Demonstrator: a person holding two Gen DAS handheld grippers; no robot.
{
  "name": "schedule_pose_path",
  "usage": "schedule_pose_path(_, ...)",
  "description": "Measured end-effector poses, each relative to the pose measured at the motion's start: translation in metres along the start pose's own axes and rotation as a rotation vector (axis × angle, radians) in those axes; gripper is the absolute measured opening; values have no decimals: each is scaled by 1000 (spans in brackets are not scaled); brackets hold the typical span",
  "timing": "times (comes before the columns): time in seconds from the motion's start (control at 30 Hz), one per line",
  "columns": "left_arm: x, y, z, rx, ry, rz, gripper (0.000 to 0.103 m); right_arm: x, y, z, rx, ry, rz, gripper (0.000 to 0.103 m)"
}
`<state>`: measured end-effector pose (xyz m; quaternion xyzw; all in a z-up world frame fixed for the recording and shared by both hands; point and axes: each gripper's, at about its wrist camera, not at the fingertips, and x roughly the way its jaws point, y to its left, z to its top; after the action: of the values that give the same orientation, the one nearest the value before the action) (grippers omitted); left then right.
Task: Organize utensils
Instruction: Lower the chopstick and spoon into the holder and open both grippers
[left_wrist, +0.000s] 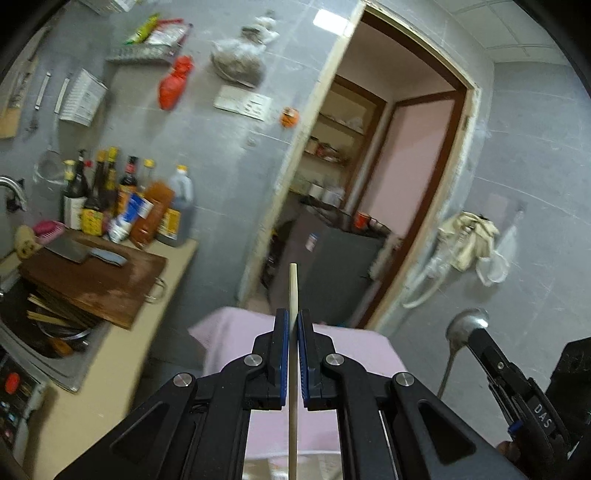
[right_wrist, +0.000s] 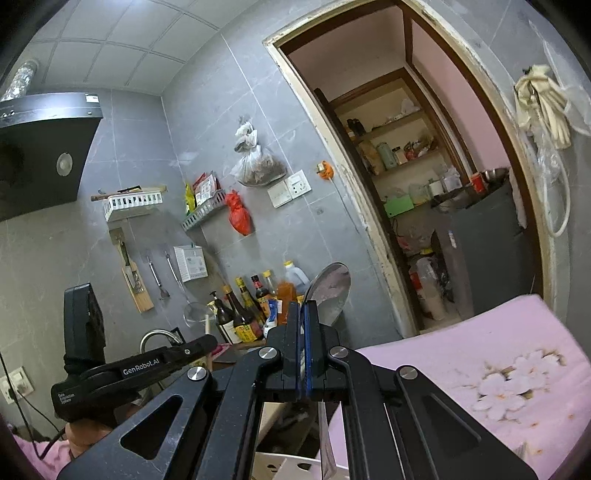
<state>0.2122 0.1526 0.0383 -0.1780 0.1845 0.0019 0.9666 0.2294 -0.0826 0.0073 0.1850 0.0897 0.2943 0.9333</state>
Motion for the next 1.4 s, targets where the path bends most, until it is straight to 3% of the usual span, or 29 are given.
schedule_pose_path(0.37,22,23,-22,11,-25,63,5,37,-19,-64,48,105,-11,2)
schedule_pose_path(0.67,36,26,-44,59,-1,52,5,39,-25,-89,42,170,-24,2)
schedule_pose_path(0.9,30,25,-53,98,39,25,5,31,-25,-91,24,212,-42,2)
schedule_pose_path(1.23,21,29,-53,80,126,-19,6,21,-22,-87,-5,277,-51,3)
schedule_pose_path(1.4,13,29,-52,67,149,-23,8,9,-17,-77,-19,269,-54,8)
